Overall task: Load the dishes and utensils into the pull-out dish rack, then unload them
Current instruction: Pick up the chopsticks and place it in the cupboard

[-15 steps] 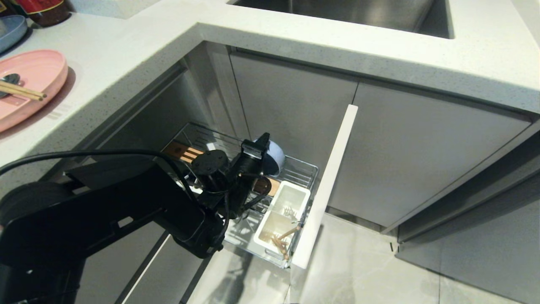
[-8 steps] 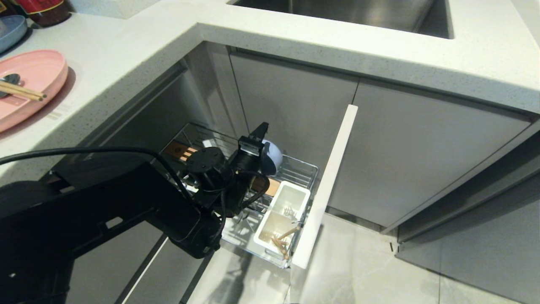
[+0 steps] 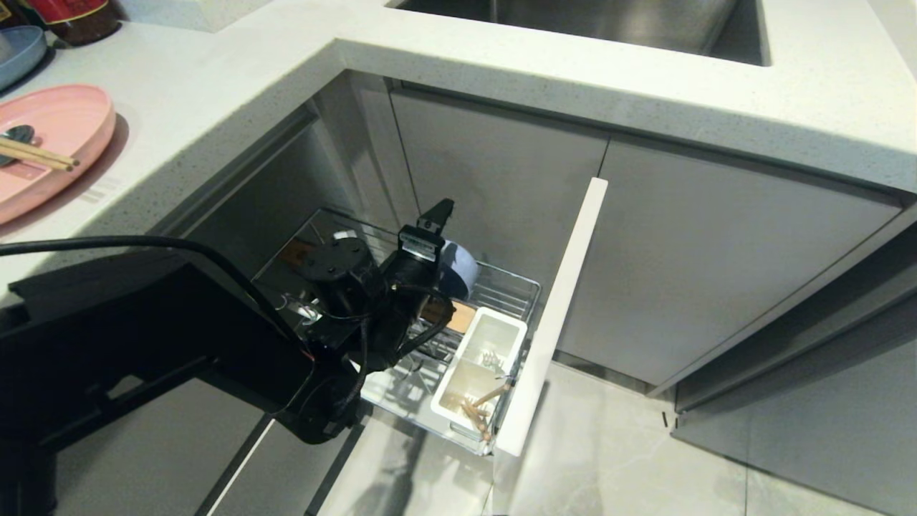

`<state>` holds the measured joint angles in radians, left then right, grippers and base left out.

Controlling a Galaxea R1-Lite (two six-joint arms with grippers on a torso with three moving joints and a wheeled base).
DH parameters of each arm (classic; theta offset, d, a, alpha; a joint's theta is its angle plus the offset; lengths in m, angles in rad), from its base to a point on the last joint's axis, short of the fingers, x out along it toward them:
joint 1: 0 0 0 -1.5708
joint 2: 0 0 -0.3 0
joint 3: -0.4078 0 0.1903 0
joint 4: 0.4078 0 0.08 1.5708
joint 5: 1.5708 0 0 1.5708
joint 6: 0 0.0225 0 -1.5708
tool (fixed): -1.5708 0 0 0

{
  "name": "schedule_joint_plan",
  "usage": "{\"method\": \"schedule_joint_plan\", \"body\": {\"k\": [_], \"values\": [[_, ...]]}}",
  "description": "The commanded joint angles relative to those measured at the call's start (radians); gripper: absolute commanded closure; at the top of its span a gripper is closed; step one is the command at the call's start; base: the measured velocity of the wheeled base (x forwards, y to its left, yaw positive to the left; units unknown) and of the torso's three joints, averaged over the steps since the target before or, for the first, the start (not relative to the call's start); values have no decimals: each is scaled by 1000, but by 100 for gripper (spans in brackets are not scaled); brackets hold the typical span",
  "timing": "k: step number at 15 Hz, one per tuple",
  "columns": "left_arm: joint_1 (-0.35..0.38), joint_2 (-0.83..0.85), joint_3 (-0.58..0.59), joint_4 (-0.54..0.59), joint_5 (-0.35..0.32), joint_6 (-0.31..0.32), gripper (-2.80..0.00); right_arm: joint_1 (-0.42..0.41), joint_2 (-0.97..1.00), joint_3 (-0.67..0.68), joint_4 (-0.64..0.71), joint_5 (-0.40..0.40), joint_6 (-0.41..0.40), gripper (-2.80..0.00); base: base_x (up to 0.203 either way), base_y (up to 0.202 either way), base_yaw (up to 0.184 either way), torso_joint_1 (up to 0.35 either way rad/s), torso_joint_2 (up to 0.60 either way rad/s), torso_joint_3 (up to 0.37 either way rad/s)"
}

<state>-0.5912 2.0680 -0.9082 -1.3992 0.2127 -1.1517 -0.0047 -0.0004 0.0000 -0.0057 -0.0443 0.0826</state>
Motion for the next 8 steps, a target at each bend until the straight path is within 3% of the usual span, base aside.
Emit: {"method": "schedule_joint_plan", "body": {"k": [1,8], "values": [[-2,-54,22,51,18,-5,-280,0,-4,0,0,0,0,0,0,0,0,0,0,0],[-9,-100,48,187,85,-3,-280,0,-4,0,0,0,0,0,0,0,0,0,0,0]]}}
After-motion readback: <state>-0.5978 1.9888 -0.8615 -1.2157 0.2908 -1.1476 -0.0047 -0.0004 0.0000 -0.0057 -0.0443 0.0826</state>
